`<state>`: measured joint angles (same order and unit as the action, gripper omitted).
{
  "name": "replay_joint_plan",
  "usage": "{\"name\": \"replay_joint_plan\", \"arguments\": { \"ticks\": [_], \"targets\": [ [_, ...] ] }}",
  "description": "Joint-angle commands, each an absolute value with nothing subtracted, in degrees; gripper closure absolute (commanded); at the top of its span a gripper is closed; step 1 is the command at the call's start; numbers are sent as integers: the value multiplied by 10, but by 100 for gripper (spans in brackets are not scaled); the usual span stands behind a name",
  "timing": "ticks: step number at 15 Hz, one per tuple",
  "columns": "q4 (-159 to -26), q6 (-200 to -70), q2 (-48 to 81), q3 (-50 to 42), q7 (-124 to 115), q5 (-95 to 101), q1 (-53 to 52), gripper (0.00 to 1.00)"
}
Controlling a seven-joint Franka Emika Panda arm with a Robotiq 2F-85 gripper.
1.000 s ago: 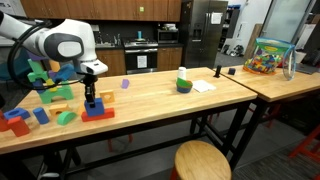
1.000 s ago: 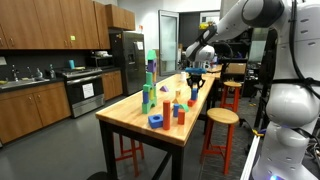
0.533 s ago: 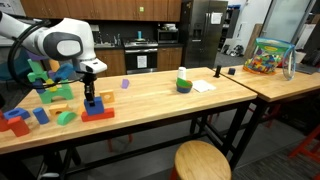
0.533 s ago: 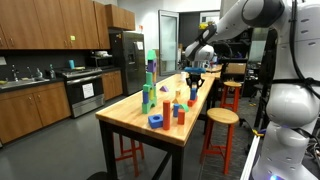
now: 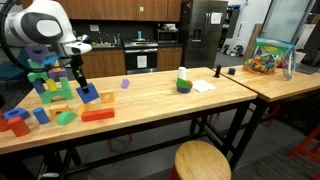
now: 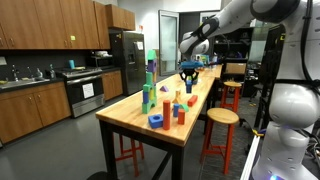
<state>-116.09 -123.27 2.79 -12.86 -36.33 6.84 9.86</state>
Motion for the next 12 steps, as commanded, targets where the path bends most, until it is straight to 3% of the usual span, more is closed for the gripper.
{"name": "replay_joint_plan", "arguments": {
  "ticks": [1,5,6,11,12],
  "targets": [
    [-1172,-1231,0,-113,-319,95,91,84],
    [-1170,-1229,-4,-104,-287,85,91,84],
    [-1161,-1232,11,-104,-305,87,93,59],
    [-1161,-1232,11,-104,-296,87,93,59],
    [-1164,-1235,10,-103,-291,91,92,84]
  ]
}}
